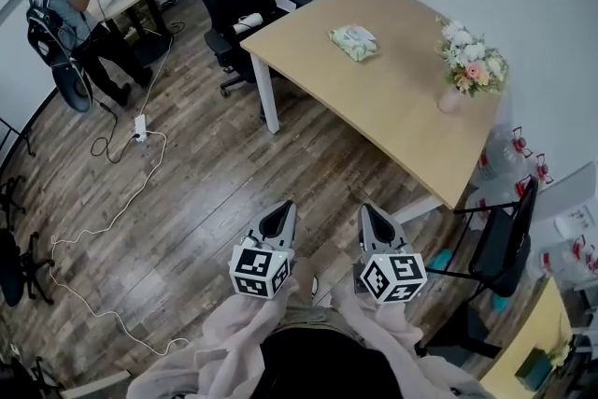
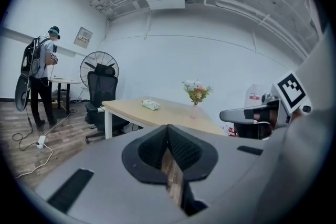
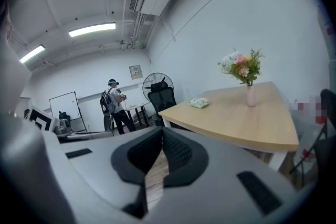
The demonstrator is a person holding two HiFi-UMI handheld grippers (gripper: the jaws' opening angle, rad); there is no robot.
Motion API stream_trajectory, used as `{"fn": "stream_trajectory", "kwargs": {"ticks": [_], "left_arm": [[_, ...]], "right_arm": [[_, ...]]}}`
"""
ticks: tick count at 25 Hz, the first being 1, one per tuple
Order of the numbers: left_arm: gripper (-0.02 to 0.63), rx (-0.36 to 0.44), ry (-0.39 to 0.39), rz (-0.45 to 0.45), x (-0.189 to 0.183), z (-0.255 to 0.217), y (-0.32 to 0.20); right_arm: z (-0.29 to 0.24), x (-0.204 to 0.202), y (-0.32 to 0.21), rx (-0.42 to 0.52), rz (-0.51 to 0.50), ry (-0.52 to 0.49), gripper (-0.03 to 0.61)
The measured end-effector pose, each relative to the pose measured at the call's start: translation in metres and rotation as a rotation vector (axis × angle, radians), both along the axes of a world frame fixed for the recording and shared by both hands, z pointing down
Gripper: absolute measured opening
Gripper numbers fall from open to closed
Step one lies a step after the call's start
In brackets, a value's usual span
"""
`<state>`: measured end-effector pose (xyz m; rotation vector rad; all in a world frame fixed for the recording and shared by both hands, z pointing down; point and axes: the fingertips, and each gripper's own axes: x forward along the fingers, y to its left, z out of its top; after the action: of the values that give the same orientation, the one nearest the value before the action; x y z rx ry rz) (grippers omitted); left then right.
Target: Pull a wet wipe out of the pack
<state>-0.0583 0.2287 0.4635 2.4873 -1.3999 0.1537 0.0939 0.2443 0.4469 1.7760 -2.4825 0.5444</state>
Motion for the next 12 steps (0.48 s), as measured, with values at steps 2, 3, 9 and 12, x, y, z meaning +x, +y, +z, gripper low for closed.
{"fn": "stream_trajectory", "kwargs": {"ticks": [2, 3, 9, 12], "left_arm": [[0.012, -0.003, -0.003, -0.010, -0.003, 0.002, 0.001], [0.012, -0.006, -0.003, -0.016, -0.005, 0.003, 0.001], [0.012, -0.020, 0.011, -0.033, -0.014, 0.005, -0.002], [0.011, -0.021, 0.006, -0.036, -0.013, 0.007, -0.008]], "right_arm": [[0.004, -0.003, -0.001, -0.006, -0.008, -0.004, 0.012], [0.005, -0.005, -0.001, -0.009, -0.014, -0.002, 0.012], [0.008, -0.007, -0.007, -0.012, -0.023, 0.028, 0.012], [0.010, -0.003, -0.014, -0.018, -0.012, 0.015, 0.012]]}}
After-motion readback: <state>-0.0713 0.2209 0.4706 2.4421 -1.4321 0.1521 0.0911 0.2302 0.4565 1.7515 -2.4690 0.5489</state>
